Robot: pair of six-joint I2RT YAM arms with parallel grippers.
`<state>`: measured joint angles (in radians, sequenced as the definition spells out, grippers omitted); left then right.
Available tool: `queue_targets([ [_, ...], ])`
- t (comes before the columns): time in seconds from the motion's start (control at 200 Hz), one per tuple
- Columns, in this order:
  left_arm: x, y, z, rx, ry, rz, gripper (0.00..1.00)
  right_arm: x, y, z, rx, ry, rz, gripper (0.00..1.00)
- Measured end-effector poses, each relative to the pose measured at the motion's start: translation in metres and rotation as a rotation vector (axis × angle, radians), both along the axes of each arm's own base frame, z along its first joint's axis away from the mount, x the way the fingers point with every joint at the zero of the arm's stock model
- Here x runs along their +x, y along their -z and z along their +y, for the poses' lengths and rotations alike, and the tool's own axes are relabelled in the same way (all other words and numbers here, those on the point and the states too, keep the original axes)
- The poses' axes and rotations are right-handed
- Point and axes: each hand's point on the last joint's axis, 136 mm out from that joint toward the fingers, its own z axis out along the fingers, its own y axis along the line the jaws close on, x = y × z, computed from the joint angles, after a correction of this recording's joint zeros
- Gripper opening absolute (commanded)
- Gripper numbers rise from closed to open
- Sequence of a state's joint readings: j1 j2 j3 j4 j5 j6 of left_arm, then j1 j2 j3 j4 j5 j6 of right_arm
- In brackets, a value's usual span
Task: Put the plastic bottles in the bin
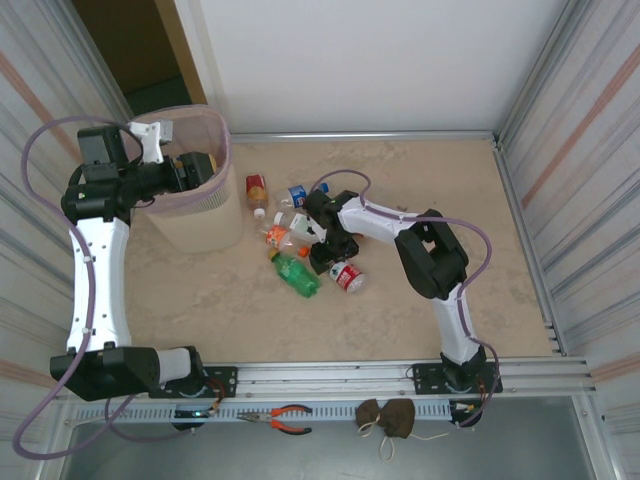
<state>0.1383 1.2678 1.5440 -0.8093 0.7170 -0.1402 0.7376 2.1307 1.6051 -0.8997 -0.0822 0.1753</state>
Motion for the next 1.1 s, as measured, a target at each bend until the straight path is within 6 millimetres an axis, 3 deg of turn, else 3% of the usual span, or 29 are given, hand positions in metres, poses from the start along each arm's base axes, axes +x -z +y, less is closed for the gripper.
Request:
queue_targets([
  [0.276,0.0,-0.001,0.0,-0.011,-0.005,0.005,0.75,-0.001,-0.003,-0.003,-0.011,0.001,0.0,0.61],
  [0.466,0.001,-0.006,-0.003,-0.027,0.008,-0.018,0.74,0.0,-0.029,-0.005,0.008,0.002,-0.041,0.6],
  [0.807,-0.006,-0.024,-0.018,-0.089,0.072,-0.127,0.73,0.0,-0.125,-0.005,0.163,0.027,-0.21,0.6],
  [1.102,-0.03,-0.053,-0.068,-0.102,0.243,-0.293,0.74,0.004,-0.234,0.004,0.453,0.071,-0.456,0.6],
])
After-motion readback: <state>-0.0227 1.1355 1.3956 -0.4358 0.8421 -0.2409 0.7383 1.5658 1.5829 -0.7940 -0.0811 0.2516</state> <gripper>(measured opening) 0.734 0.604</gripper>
